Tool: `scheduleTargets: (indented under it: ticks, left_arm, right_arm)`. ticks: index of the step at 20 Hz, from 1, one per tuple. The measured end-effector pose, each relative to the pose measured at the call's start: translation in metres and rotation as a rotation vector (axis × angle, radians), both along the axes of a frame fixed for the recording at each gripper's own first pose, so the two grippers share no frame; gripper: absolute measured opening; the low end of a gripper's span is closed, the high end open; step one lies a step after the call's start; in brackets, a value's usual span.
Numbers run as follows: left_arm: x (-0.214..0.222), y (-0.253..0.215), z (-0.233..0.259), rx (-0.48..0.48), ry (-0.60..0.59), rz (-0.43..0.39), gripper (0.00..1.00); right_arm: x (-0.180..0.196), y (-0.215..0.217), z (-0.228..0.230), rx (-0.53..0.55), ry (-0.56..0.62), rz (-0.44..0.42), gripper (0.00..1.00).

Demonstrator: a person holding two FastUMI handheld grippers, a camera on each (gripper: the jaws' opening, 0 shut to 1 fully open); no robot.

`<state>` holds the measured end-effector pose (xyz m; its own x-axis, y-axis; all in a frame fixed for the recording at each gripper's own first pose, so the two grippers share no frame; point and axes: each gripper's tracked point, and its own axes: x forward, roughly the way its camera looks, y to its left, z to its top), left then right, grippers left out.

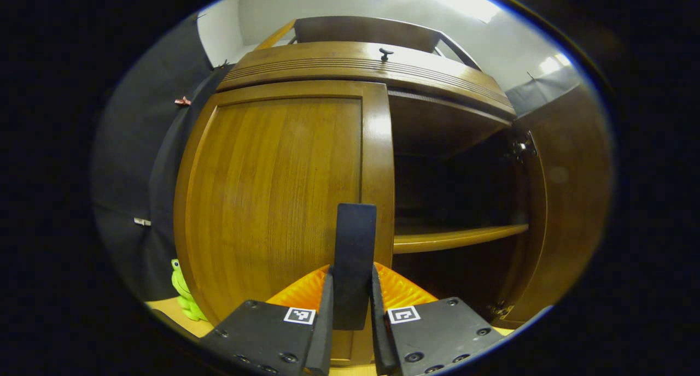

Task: Open the right door of the double-door shoe cabinet with the right hand, and open the left door with the left hand.

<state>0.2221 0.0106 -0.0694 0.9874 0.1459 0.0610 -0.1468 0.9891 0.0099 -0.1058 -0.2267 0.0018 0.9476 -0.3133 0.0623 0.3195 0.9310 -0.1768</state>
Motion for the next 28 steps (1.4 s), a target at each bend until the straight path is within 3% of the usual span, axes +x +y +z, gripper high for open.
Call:
scheduleTargets:
  ticks: [4,5,6,7,15,23,24,28]
  left_arm:
    - [-0.006,0.0,0.0,-0.045,0.013,-0.037,0.29]
    - [-0.007,0.0,0.0,-0.047,0.019,-0.043,0.33]
    - [-0.01,0.0,0.001,-0.044,0.025,-0.049,0.29]
    - [-0.013,-0.001,0.002,-0.043,0.03,-0.056,0.33]
    - [-0.05,-0.001,0.007,-0.077,0.058,-0.139,0.32]
    - [-0.095,0.008,0.012,-0.097,0.072,-0.167,0.32]
    - [-0.101,0.009,0.012,-0.096,0.073,-0.168,0.29]
    - [-0.126,0.019,0.014,-0.081,0.073,-0.158,0.31]
  right_arm:
    - [0.0,0.005,-0.006,0.042,0.011,0.019,0.96]
    - [-0.001,0.004,-0.006,0.046,0.013,0.02,0.96]
    - [-0.001,0.004,-0.006,0.048,0.014,0.02,0.96]
    - [-0.002,0.005,-0.006,0.05,0.016,0.02,0.96]
    - [-0.002,0.022,-0.006,0.086,0.029,0.041,0.94]
    - [-0.005,0.054,-0.008,0.07,0.043,0.081,0.94]
    - [-0.004,0.058,-0.008,0.068,0.046,0.088,0.94]
    - [-0.001,0.079,-0.015,0.073,0.051,0.123,0.94]
